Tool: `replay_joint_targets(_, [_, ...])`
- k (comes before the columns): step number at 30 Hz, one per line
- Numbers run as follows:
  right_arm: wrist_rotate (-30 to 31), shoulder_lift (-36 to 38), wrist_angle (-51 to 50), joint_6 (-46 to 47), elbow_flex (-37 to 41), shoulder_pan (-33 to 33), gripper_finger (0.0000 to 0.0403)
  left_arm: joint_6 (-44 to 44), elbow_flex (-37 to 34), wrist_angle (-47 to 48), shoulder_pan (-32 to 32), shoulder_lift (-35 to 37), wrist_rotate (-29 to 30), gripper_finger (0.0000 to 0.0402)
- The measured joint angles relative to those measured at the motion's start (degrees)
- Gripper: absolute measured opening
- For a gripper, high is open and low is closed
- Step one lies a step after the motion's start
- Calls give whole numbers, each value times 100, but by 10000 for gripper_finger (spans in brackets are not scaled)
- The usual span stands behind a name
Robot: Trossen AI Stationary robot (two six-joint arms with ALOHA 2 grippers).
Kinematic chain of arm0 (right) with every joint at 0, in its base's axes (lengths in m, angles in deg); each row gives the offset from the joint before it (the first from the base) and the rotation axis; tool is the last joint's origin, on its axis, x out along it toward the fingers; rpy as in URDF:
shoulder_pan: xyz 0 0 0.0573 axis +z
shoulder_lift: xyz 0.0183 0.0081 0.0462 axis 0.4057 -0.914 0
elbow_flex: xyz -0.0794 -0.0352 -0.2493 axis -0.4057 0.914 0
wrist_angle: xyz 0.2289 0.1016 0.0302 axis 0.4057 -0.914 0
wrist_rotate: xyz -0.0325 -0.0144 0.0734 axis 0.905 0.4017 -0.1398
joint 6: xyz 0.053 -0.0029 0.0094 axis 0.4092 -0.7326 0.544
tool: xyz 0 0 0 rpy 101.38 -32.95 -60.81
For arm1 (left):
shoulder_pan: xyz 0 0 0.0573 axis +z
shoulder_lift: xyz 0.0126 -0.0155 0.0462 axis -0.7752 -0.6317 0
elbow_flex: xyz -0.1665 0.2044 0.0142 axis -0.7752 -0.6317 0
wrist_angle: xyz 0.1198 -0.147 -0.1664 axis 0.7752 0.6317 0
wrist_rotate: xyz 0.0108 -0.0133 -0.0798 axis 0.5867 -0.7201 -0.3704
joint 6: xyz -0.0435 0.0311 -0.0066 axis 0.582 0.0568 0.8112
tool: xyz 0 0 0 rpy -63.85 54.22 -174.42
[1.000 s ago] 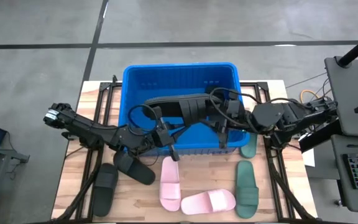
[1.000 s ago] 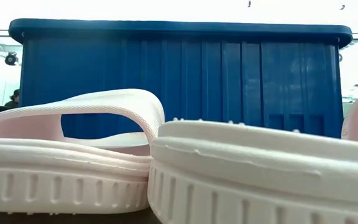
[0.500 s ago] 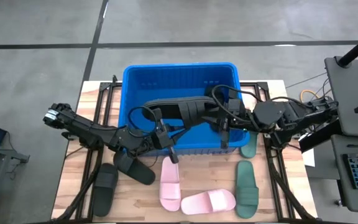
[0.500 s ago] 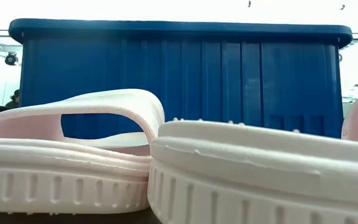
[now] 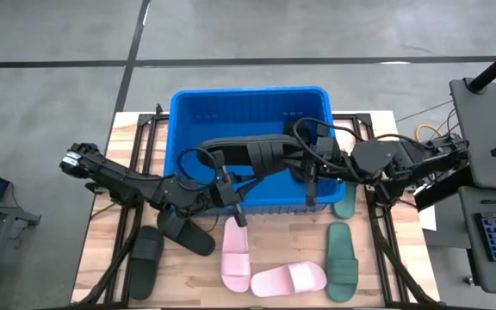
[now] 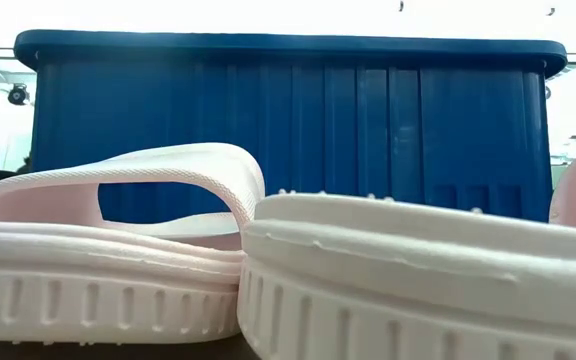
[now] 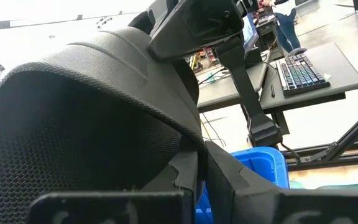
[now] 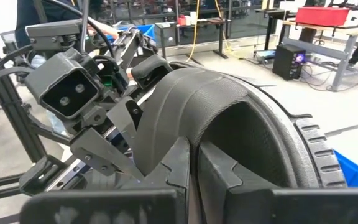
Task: Pick and place slides into bin
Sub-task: Put the black slide into the blue bin
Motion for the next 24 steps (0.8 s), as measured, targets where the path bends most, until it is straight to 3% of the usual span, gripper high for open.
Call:
replay_joint_targets(12, [16, 79, -11, -28, 4, 0, 11, -9, -4, -22, 8, 4, -12, 5])
replay_joint_targets(24, [165, 150, -181, -31, 7, 0, 11, -11, -11, -2, 42, 4, -8, 115])
